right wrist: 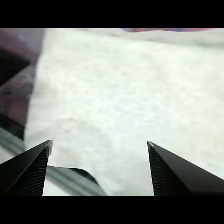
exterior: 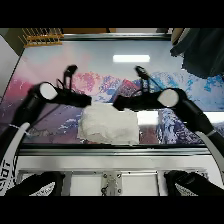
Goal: Fold the clothes and pants, and hang the long-sleeved shirts on hangers.
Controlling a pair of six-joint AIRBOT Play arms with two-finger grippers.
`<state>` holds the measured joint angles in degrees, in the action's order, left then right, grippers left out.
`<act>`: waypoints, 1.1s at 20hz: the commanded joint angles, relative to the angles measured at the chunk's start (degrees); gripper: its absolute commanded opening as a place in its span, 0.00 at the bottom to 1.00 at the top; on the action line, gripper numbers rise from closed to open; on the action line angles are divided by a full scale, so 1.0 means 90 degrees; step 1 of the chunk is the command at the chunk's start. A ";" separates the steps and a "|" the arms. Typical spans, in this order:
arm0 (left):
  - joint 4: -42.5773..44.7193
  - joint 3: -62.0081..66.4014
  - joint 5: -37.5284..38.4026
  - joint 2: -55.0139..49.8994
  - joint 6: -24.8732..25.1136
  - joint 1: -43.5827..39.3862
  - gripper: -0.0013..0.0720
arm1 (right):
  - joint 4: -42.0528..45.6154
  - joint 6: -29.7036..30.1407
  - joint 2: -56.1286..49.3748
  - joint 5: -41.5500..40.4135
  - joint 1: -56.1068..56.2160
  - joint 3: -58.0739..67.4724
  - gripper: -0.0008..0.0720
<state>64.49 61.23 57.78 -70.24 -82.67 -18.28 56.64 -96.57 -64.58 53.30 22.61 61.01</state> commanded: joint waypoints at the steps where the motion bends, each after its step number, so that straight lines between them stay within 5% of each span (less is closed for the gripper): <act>1: 0.0053 -0.1035 -0.0032 0.0078 0.0022 -0.0988 0.06 | 0.0085 0.0068 0.1083 0.0160 -0.1409 -0.1440 0.91; 6: 0.0039 -0.2518 0.0342 0.0085 -0.0083 -0.1013 0.06 | 0.0080 0.0187 0.1319 0.0427 -0.2399 -0.2331 0.91; 11: -0.0017 -0.2562 0.0845 0.0984 -0.0078 -0.0602 0.06 | -0.0289 0.1290 0.0486 0.0634 -0.2718 -0.2594 0.91; 18: 0.0002 -0.1627 0.0665 0.2565 -0.0403 -0.0600 0.06 | -0.3349 0.4087 -0.1870 0.0289 -0.2482 -0.2601 0.91; 22: 0.0000 -0.1625 0.0386 0.2980 -0.0894 -0.0602 0.06 | -0.4675 0.4894 -0.2463 -0.0155 -0.1661 -0.2594 0.91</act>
<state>64.49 45.95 63.05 -46.39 -87.66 -23.75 25.58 -60.58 -82.39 55.07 3.42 37.71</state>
